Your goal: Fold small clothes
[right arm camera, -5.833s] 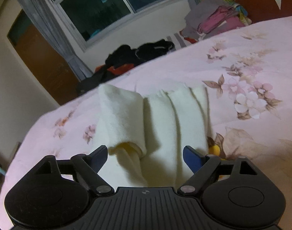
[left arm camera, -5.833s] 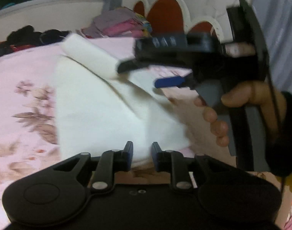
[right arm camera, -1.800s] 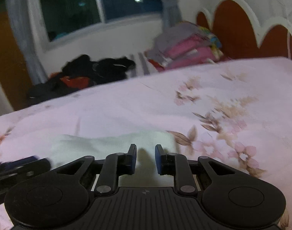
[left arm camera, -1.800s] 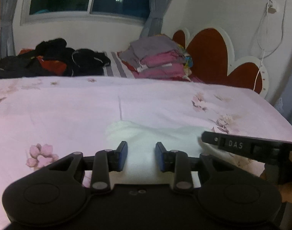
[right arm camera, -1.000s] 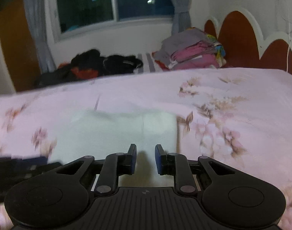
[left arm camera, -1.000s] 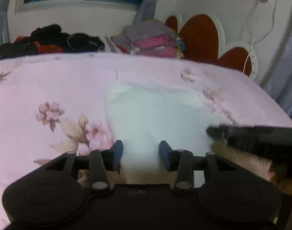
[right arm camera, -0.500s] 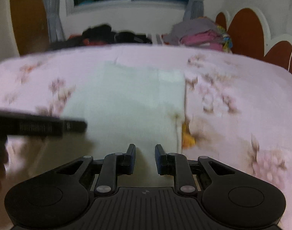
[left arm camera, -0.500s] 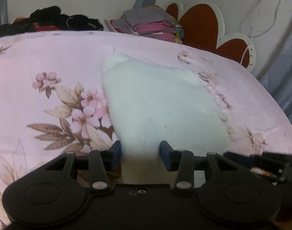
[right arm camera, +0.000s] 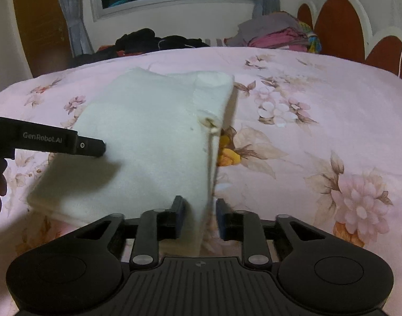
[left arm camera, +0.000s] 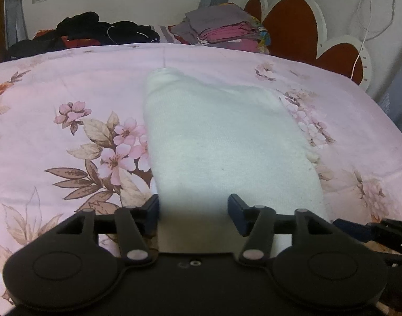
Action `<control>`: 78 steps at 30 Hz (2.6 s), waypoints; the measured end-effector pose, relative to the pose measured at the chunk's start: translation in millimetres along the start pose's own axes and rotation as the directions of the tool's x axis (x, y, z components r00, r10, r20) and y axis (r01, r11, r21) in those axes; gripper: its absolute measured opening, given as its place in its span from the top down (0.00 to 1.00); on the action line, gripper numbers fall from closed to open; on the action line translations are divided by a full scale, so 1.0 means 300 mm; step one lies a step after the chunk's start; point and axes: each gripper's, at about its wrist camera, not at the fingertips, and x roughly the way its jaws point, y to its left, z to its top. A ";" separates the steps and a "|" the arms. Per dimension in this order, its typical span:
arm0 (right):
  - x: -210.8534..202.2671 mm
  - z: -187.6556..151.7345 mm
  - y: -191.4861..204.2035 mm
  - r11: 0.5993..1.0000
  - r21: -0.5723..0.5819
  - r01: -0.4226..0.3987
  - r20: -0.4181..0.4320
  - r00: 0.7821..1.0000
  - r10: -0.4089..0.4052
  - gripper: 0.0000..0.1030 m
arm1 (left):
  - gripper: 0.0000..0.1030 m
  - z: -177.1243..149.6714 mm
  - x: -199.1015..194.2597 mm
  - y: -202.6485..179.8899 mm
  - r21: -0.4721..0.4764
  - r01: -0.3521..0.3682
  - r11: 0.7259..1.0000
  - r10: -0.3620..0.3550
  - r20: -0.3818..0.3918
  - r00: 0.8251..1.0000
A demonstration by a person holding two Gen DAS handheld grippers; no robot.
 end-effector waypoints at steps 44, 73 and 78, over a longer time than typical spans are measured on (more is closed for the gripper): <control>0.208 0.266 -0.170 0.935 0.294 -0.199 0.026 0.979 0.200 0.35 | 0.28 0.127 0.127 0.123 -0.267 0.144 0.953 -0.157 -0.030 0.987; 0.034 0.379 0.176 0.872 0.273 -0.407 0.176 0.912 0.371 0.72 | 0.68 0.198 -0.190 0.262 -0.212 0.151 0.965 -0.129 0.115 0.985; 0.016 0.407 0.410 0.863 0.246 -0.441 0.187 0.895 0.404 0.72 | 0.68 0.181 -0.316 0.453 -0.219 0.129 0.967 -0.097 0.150 0.984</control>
